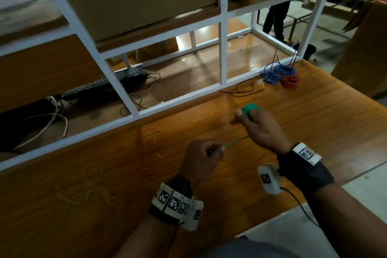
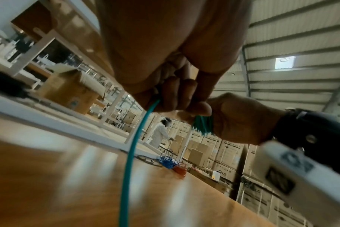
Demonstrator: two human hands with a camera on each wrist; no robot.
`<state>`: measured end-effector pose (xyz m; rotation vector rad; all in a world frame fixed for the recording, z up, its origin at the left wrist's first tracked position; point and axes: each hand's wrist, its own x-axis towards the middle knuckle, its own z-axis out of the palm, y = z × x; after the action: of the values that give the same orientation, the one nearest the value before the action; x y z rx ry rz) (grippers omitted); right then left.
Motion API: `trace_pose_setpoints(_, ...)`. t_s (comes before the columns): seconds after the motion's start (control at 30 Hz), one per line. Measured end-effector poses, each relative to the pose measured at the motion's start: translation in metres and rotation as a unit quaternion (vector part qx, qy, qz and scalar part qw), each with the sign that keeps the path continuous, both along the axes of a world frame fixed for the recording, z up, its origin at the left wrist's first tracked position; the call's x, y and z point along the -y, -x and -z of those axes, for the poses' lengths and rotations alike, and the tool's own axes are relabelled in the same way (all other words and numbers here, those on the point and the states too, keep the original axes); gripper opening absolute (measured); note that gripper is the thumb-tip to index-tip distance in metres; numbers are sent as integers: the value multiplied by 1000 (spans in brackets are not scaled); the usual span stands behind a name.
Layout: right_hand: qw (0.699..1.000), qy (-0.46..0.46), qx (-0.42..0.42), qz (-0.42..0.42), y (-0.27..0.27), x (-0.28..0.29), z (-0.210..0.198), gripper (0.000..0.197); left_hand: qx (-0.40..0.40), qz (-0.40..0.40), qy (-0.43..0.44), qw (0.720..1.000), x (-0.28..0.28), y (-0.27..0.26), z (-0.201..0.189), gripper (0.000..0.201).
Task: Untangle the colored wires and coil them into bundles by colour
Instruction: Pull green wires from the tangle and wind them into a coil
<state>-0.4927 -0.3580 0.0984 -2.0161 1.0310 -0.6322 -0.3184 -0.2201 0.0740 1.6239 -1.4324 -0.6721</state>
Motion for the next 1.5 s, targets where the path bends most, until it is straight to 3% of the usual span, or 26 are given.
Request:
trace_pose_setpoints(0.07,984,-32,-135,-115,4,-6,3,67,90,41,1,995,10,-14,-9,13)
trace_pose_setpoints(0.13,953,-95,-205,-202,8,-12,5,65,158,82,-1,984,20,-29,-25,10)
trace_pose_setpoints(0.2,935,-122,-210,-257,10,-17,4,54,190,117,9,975,28,-39,-40,11)
trace_pose_setpoints(0.27,926,-148,-184,-293,11,-19,-3,46,141,130,18,981,33,-42,-51,11)
trace_pose_setpoints(0.33,904,-237,-76,-348,13,-22,-8,32,63,127,32,989,39,-41,-53,11)
trace_pose_setpoints(0.4,860,-339,66,-376,14,-24,-8,27,-18,137,56,989,45,-39,-49,12)
trace_pose_setpoints(0.5,764,-453,234,-396,13,-26,4,27,-144,150,66,976,51,-32,-32,21)
trace_pose_setpoints(0.6,673,-507,358,-403,10,-26,10,29,-252,123,65,958,49,-17,-11,27)
trace_pose_setpoints(0.7,645,-509,479,-309,5,-21,6,33,-281,95,40,954,39,-5,5,16)
trace_pose_setpoints(0.77,642,-496,541,-220,0,-15,1,37,-234,44,-18,971,35,2,14,18)
trace_pose_setpoints(0.83,621,-494,602,-87,-9,-10,-1,39,-179,20,-78,981,38,6,25,22)
trace_pose_setpoints(0.87,627,-476,617,-13,-14,-6,-1,39,-145,27,-91,985,40,7,28,23)
trace_pose_setpoints(0.9,659,-439,609,48,-18,-2,0,37,-107,42,-97,989,41,9,30,24)
trace_pose_setpoints(0.97,796,-306,501,146,-22,10,2,33,-46,76,-107,990,40,12,31,21)
trace_pose_setpoints(1.0,868,-211,409,187,-21,17,6,34,-30,84,-113,990,38,11,31,21)
trace_pose_setpoints(1.03,919,-114,311,213,-19,25,12,36,-23,83,-118,989,35,10,30,22)
trace_pose_setpoints(1.1,972,23,147,180,-10,34,21,39,-9,61,-101,993,29,3,26,22)
trace_pose_setpoints(1.13,988,44,71,126,-7,35,25,43,2,48,-81,996,28,-2,21,21)
trace_pose_setpoints(1.2,995,42,-89,-15,1,28,36,58,13,32,-52,998,31,-16,9,20)
trace_pose_setpoints(1.3,956,13,-232,-179,10,13,45,74,64,68,-25,995,39,-30,-9,20)
trace_pose_setpoints(1.4,938,-83,-199,-270,9,-1,43,61,165,64,2,984,50,-34,-15,18)
trace_pose_setpoints(1.5,908,-241,-44,-339,9,-13,35,45,90,38,-6,995,62,-35,-11,15)
